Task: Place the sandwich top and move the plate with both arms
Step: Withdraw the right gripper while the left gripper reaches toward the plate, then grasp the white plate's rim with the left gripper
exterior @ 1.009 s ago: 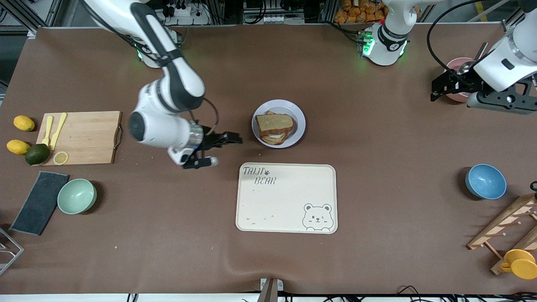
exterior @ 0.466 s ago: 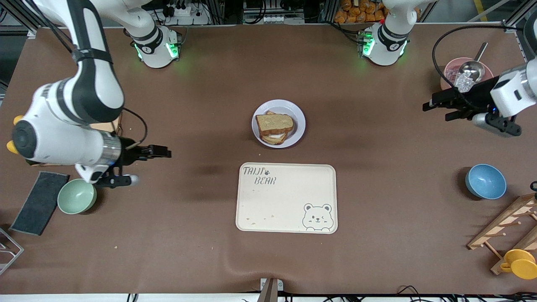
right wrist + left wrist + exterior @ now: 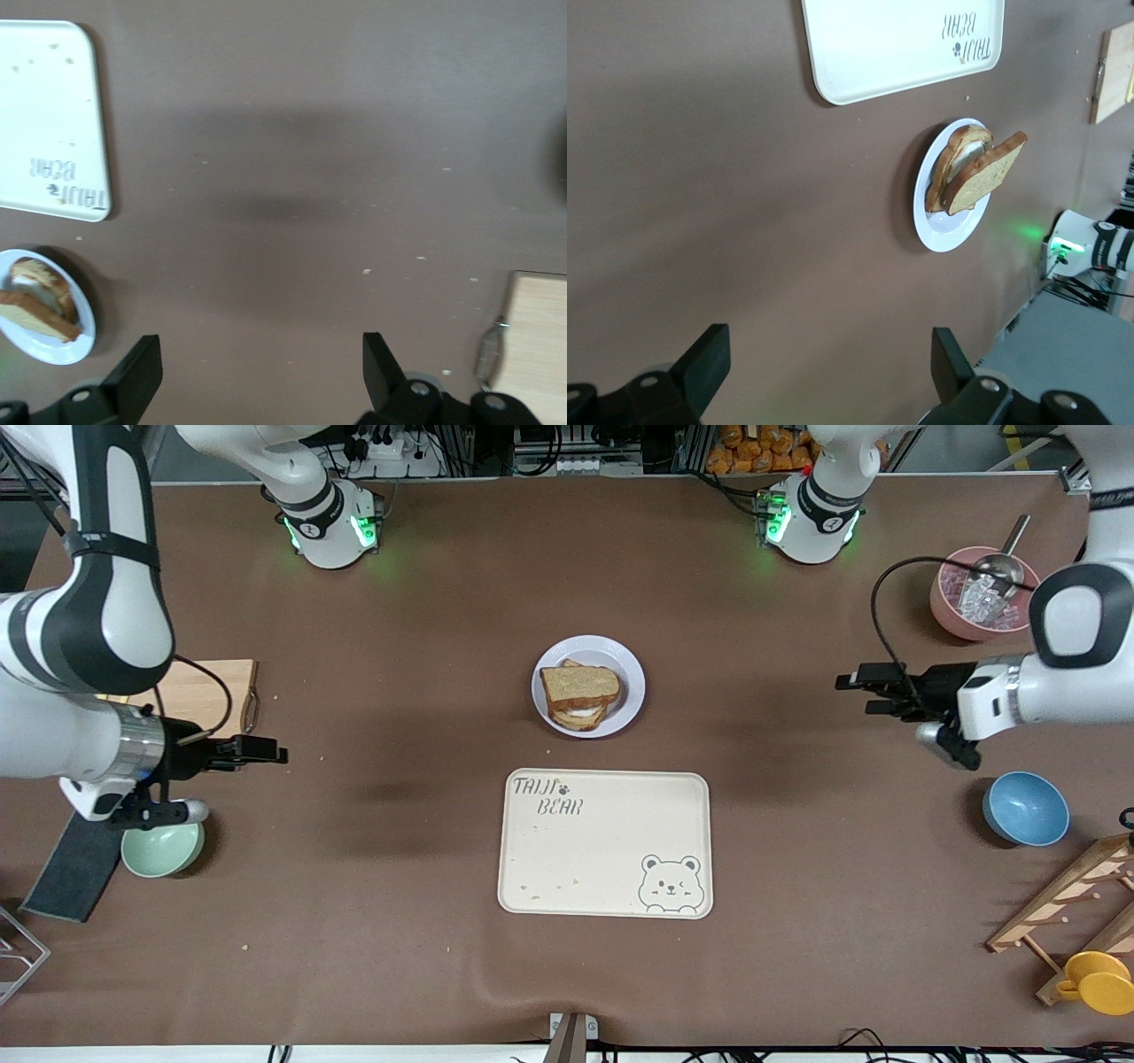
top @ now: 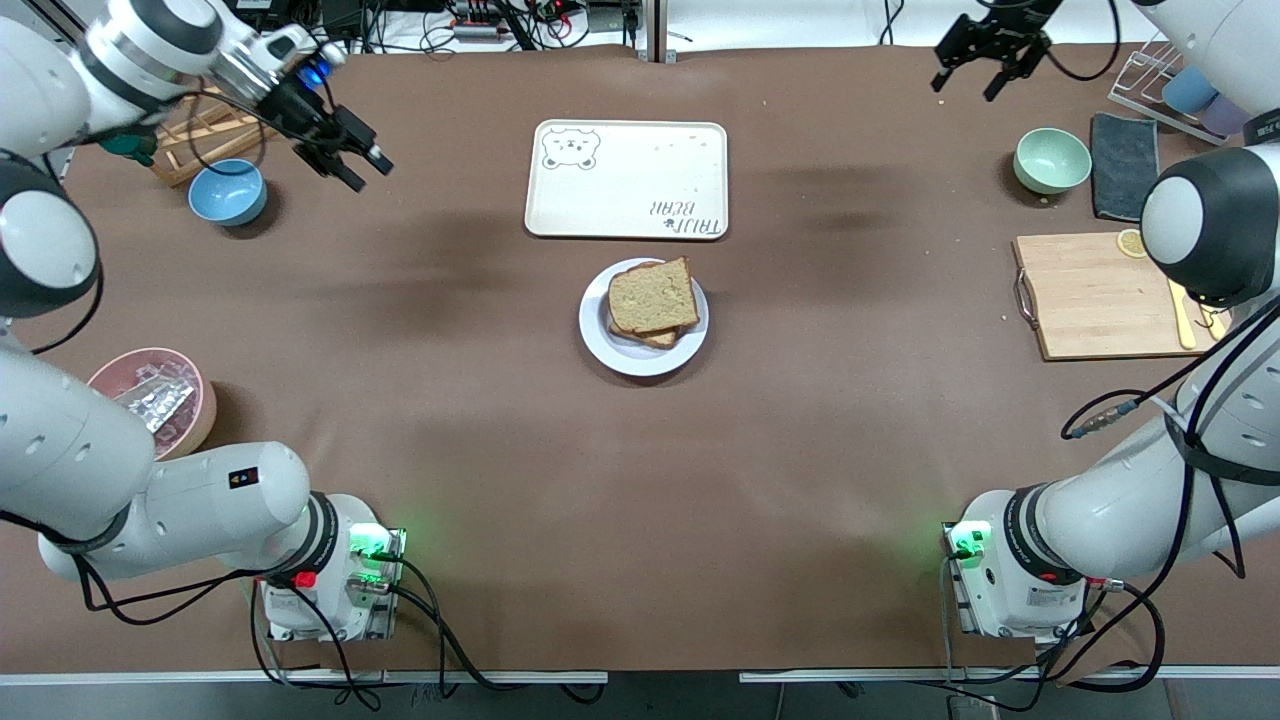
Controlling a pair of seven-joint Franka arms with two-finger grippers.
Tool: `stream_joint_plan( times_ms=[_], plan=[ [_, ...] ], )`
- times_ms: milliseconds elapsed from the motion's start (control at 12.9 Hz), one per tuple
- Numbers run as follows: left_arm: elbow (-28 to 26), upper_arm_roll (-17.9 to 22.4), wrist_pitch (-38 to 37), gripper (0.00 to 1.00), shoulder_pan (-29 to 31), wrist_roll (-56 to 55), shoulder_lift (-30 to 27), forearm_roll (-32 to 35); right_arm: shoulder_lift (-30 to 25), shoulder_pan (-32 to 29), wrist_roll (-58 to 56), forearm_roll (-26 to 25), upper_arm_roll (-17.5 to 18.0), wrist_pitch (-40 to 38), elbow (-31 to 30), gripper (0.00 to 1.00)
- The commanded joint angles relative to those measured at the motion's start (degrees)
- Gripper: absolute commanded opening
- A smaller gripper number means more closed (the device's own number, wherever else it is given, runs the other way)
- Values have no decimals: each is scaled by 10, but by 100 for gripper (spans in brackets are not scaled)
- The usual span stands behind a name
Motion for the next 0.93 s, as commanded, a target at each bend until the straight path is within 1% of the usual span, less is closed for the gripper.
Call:
stream_joint_plan(
  times_ms=[0,78,155,233,311,388,466,543,621,699,776,854],
  plan=[
    [-38,-19,64,100,-23,21,9,-33,-2,-15,-18,-47,-9,-12,17,100],
    [-67,-33,106,100,-30,30,10,-62,-6,-20,-51,-67,-15,-12,30,100],
    [-90,-50,145,100,-40,33,10,-90,-16,-42,-74,-67,-12,-16,33,100],
    [-101,-58,162,100,-48,37,13,-112,-22,-69,-76,-65,1,-31,38,100],
    [-104,-65,161,100,-51,39,21,-130,-27,-111,-77,-68,36,-47,54,100],
    [-111,-73,162,100,-51,54,25,-149,-32,-158,-76,-79,79,-75,74,100],
    [-120,-88,164,100,-51,64,28,-175,-43,-199,-75,-113,129,-103,88,100],
    [-129,-102,177,100,-52,72,28,-189,-62,-215,-71,-145,160,-113,93,100],
    [-135,-117,206,100,-56,74,29,-202,-86,-212,-64,-159,164,-117,93,100],
    [-143,-122,231,100,-65,83,40,-211,-111,-210,-33,-162,166,-136,86,100],
    [-148,-122,244,100,-68,107,50,-227,-135,-210,7,-162,166,-167,72,100],
    [-162,-123,248,100,-73,135,53,-252,-170,-210,25,-162,167,-163,38,100]
  ],
)
